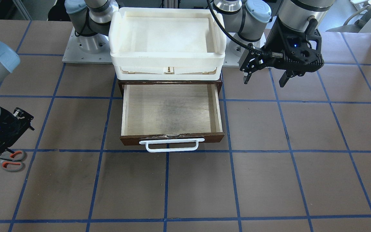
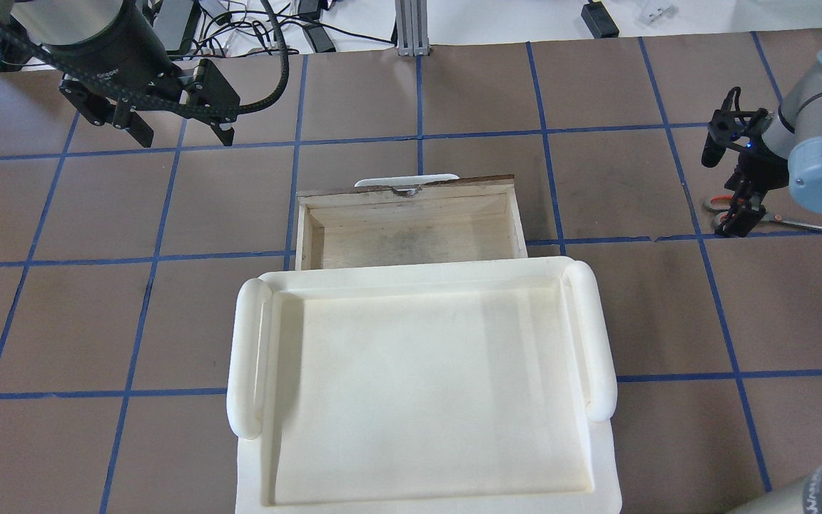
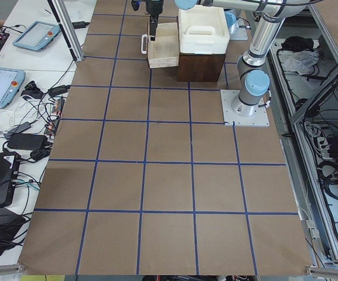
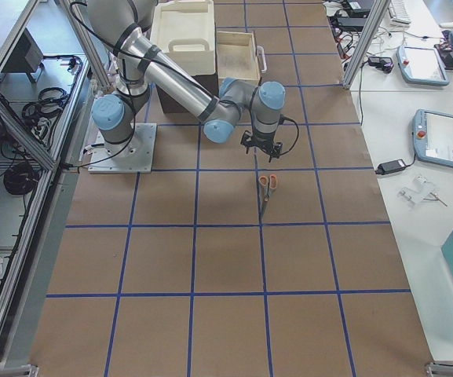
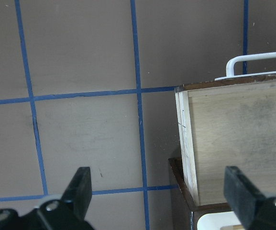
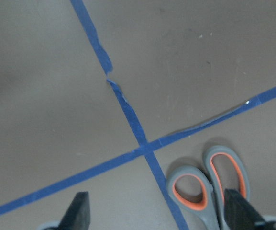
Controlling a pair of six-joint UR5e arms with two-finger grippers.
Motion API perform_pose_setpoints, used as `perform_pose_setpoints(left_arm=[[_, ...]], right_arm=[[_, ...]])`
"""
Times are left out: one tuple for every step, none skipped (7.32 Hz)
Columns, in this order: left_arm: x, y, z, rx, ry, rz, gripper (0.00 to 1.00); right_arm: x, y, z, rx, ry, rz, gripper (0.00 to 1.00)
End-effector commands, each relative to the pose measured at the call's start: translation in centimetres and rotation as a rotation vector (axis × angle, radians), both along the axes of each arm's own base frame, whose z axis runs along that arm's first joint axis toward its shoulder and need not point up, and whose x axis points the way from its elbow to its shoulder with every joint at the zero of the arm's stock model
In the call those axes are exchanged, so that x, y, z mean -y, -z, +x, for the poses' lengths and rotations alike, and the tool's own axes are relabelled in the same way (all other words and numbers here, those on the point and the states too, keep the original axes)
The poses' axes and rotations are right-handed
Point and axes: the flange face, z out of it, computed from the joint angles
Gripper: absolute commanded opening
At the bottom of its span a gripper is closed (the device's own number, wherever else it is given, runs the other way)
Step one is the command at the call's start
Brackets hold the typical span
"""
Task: Put scissors in drawer and close it
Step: 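Lower the right gripper and grasp the scissors by the handles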
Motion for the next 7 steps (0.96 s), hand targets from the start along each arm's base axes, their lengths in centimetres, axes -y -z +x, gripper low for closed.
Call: perform_pose_setpoints(left_arm=[[-0.1, -0.2, 0.0, 0.002, -0.002, -0.003, 1.0], [-0.5, -0.7, 0.1, 0.006, -0.002, -0.014, 1.0], [-0.6, -0.8, 0.2, 0.006, -0.004, -0.015, 1.0], [-0.4, -0.7, 0.2, -0.004, -0.006, -0.017, 1.0], [0.0, -0.2, 0.1, -0.005, -0.004, -0.011, 1.0], [-0.2, -0.5, 0.2, -0.005, -0.006, -0.017, 1.0], [-0.4, -0.8, 0.3, -0.006, -0.007, -0.021, 1.0]], right_arm=[[0.5, 4.1, -5.4, -0.023, -0.16, -0.046, 0.98], [0.0, 4.6, -7.8, -0.021, -0.193, -0.041, 0.96], [0.1, 4.6, -8.3, -0.027, -0.254, -0.045, 0.9], [0.6, 5.5, -8.8, -0.011, -0.281, -0.047, 0.87], [1.9, 6.3, -9.6, -0.01, -0.36, -0.046, 0.86], [2.2, 6.6, -9.9, -0.01, -0.371, -0.043, 0.83], [2.0, 6.7, -10.4, -0.007, -0.381, -0.038, 0.82]])
